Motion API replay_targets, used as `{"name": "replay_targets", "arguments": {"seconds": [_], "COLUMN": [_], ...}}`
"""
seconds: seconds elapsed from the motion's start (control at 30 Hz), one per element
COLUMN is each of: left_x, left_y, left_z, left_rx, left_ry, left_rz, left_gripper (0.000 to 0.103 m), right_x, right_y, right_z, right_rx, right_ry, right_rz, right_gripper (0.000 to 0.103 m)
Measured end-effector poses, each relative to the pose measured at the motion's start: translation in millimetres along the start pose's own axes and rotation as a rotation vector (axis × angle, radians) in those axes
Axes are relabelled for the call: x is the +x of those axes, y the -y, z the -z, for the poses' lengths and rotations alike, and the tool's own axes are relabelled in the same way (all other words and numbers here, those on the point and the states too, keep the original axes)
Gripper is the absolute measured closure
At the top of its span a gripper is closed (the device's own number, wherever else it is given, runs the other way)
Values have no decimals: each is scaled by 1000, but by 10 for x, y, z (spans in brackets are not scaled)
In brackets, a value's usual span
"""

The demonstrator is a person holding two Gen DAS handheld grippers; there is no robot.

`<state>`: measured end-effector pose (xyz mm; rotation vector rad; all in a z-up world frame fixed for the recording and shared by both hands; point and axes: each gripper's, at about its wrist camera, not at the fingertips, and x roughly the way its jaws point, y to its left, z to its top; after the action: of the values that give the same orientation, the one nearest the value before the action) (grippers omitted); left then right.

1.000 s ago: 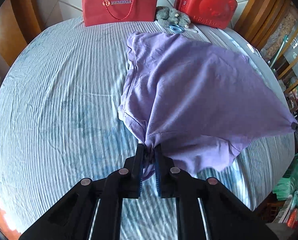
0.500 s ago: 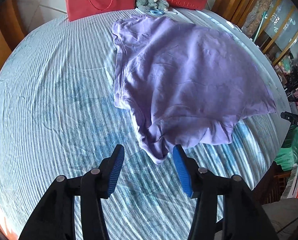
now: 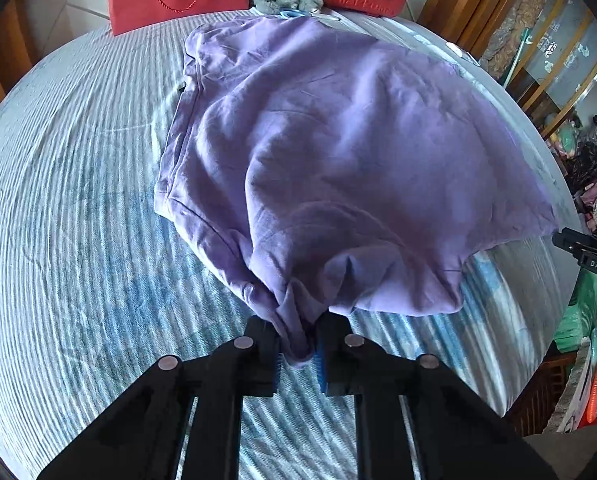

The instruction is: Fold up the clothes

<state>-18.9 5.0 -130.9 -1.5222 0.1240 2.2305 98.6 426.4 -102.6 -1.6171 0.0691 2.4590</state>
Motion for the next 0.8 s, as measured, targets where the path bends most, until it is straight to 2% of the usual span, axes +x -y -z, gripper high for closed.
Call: {"name": "replay_targets", "arguments": {"seconds": [0.03,0.07,0.1,0.13,0.2,0.3,0.43,0.5,0.57,0.6,0.67,0.7,0.73,0.8], "left_x": [-29,-72,-139,-215,-395,-602,-676,-700,-580,-520,-438,-432,-429,-411], "left_y": [5,8,7,1,-35,-82,-128,-117,-132,-140,-161,-167,-166,-120], "left_z": [-12,-18,-15,-13,-31,-163,-483,-478,-696,-806,-900,-848,-786,-607], "left_rx": [3,3,-1,-6,-24,-33,-42,-25,-13,-8,-11,-15,-17,-11], "left_ry": [-1,-1,-1,0,1,17,69,92,99,103,88,74,65,51], "left_rz": [-3,-2,5,19,58,73,54,15,-29,-52,-68,-60,-54,-51], "left_gripper": [95,96,96,96,96,96,96,96,96,96,95,92,90,64], "right_x": [56,105,98,58,-103,-333,-466,-396,-257,-163,17,59,92,77], "right_y": [-9,-37,-57,-43,50,166,245,260,297,332,397,410,422,434], "right_z": [-23,-40,-51,-63,-76,-182,-629,-958,-1277,-1391,-1602,-1612,-1612,-1506], "right_rx": [-14,-38,-63,-69,-58,-73,-103,-103,-81,-60,-22,-21,-19,-17], "right_ry": [-6,-20,-17,-22,-8,29,105,134,157,140,106,94,83,84], "right_rz": [-3,20,57,40,3,-13,-34,-32,-10,5,36,51,62,35], "right_gripper": [68,79,94,102,102,102,102,102,101,101,89,82,82,82]}}
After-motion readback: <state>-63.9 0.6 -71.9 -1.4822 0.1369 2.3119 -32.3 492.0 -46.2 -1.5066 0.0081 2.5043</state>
